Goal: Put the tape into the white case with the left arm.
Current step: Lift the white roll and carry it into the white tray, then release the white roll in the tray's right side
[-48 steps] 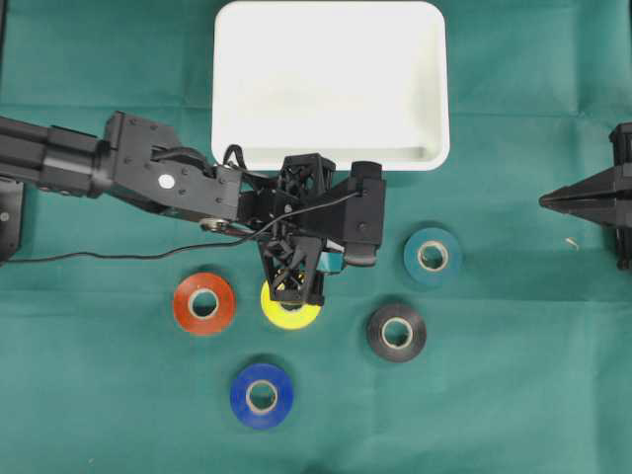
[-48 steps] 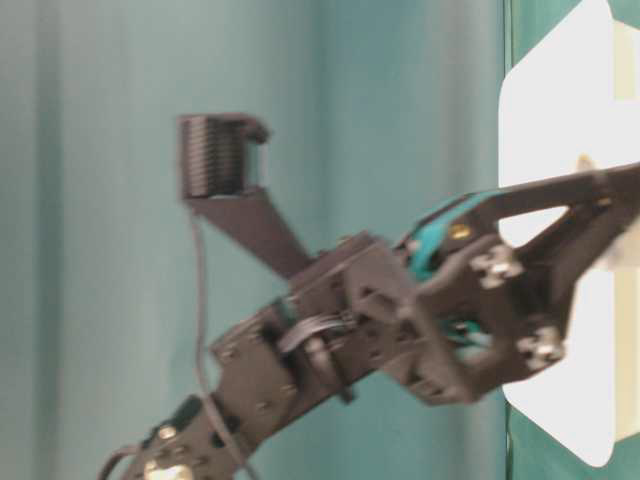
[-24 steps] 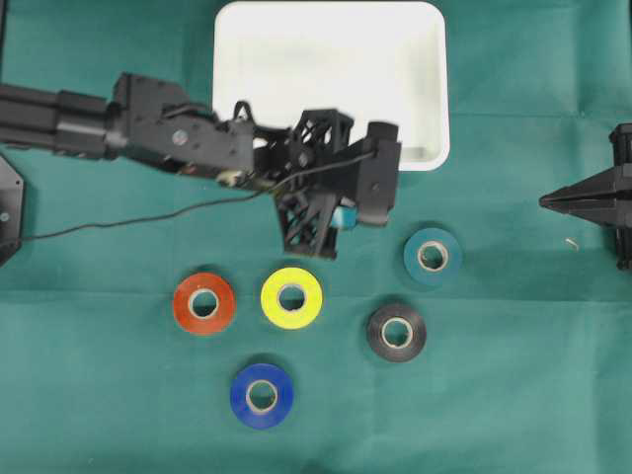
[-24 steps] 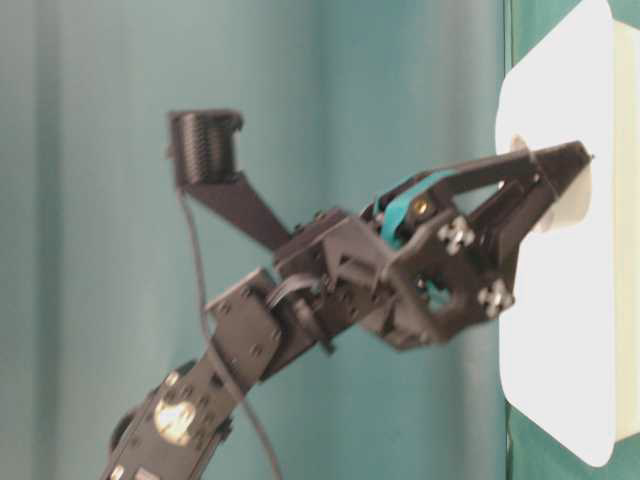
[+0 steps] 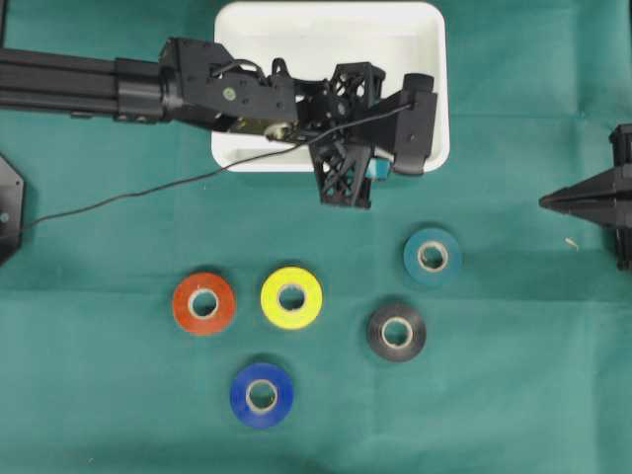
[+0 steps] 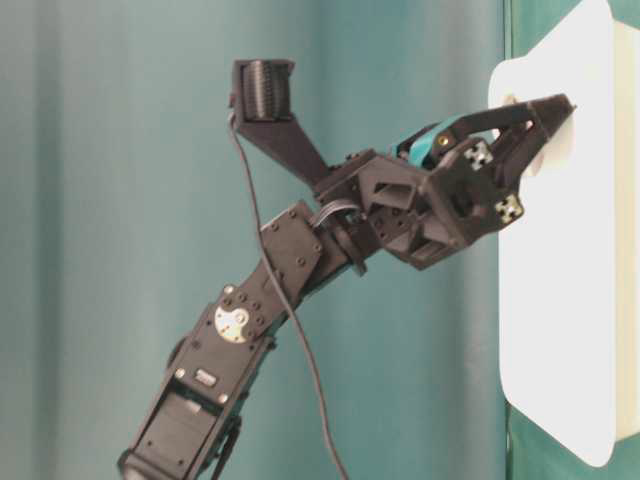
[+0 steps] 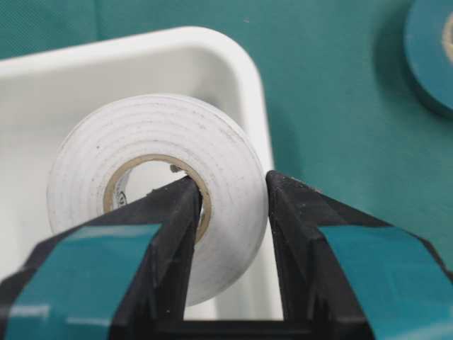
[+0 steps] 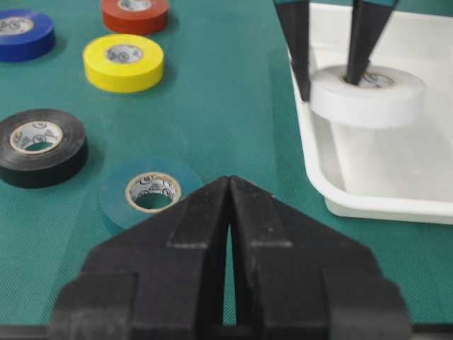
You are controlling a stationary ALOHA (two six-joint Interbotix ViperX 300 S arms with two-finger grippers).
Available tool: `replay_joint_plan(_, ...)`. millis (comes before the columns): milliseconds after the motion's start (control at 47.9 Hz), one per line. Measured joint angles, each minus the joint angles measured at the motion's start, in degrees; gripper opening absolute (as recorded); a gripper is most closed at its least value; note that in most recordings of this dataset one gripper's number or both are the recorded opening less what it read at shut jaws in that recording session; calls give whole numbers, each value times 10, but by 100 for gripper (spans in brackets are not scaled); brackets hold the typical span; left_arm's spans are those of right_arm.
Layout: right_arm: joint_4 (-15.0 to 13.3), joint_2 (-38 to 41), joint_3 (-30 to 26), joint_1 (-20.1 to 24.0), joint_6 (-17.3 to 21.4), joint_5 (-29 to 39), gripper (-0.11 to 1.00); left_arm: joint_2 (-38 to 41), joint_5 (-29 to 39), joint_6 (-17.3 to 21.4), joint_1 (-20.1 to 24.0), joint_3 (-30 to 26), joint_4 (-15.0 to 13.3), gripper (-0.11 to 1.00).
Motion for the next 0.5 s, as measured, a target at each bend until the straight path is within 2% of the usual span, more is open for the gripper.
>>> replay_joint_plan(418, 0, 0, 1, 0, 0, 0, -9, 20, 0, 4, 18, -11, 1, 28)
replay_joint_plan(459, 0, 0, 1, 0, 0, 0, -9, 20, 0, 4, 18, -11, 0, 34)
replay_joint_plan(501, 0, 0, 1, 0, 0, 0, -9, 20, 0, 4, 18, -11, 1, 46)
